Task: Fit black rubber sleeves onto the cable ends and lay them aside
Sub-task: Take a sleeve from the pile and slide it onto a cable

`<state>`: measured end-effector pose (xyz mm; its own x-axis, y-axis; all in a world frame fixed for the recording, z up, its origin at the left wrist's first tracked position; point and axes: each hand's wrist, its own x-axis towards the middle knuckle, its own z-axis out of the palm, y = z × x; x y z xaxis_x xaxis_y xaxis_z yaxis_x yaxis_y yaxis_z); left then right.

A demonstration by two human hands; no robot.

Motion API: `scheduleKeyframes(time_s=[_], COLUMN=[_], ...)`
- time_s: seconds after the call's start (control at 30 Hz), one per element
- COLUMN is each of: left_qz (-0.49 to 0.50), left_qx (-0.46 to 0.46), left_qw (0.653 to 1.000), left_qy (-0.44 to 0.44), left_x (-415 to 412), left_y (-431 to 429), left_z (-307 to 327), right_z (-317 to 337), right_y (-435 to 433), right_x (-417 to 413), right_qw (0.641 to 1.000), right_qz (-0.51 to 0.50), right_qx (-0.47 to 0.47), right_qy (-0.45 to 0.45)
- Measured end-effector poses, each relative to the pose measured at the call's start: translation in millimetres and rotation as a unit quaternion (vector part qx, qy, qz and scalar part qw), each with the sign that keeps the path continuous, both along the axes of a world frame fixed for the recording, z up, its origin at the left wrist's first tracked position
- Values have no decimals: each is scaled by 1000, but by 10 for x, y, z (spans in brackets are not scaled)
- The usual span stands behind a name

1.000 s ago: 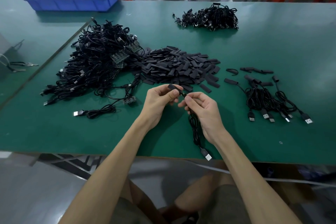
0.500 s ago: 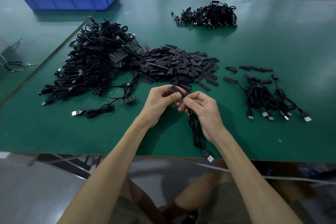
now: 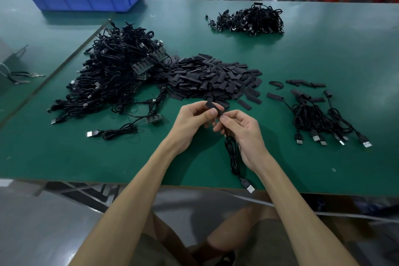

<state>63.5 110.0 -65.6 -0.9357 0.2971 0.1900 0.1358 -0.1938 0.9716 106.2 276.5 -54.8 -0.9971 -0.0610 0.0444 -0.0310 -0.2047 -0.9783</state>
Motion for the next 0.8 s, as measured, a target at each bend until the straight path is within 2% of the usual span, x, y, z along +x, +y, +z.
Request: scheduleKeyframes(time_s=[0.23,0.8], left_qz=[-9,-3], left_qx=[33,5], left_qw=[999,1000], left_qy=[-11,-29], left_x=[-14,11], left_y=[-9,-22], left_z=[-15,22], right_z=[-14,-51], right_y=[9,15], right_x=[-15,-26], right_qw=[1000,1000], right_qz=[6,10], right_qx=[0,10], right_qy=[-1,17])
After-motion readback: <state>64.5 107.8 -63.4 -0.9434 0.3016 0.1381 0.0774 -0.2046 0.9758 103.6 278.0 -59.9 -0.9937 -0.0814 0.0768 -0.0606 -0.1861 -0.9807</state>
